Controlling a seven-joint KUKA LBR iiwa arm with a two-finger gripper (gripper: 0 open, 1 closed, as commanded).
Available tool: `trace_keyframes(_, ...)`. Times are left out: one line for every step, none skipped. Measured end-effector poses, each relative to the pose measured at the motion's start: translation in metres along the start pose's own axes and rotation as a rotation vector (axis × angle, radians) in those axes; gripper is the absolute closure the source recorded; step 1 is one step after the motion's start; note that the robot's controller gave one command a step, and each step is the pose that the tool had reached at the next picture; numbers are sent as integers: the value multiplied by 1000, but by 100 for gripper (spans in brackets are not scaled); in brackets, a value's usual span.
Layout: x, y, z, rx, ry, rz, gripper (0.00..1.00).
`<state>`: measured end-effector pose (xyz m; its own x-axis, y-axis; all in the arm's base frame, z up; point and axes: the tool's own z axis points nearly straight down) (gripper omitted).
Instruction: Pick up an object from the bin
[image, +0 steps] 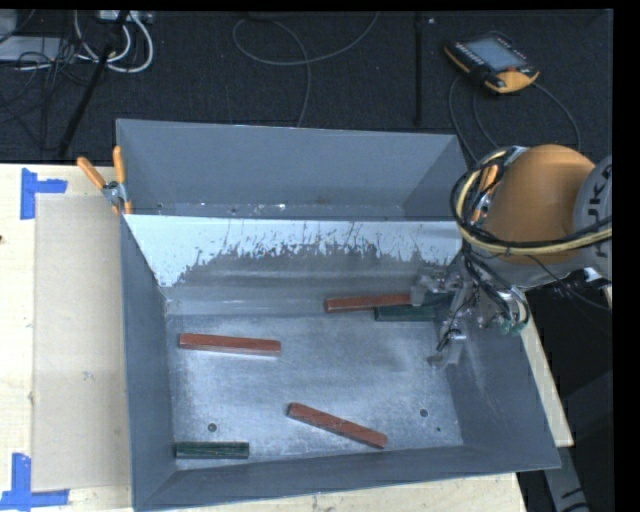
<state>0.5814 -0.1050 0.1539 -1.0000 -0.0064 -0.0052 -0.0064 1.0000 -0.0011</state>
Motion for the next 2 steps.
trace_keyframes(-21, 14, 14, -2, 10, 95, 0)
trace_keyframes(-36, 7, 16, -1, 1, 19, 0)
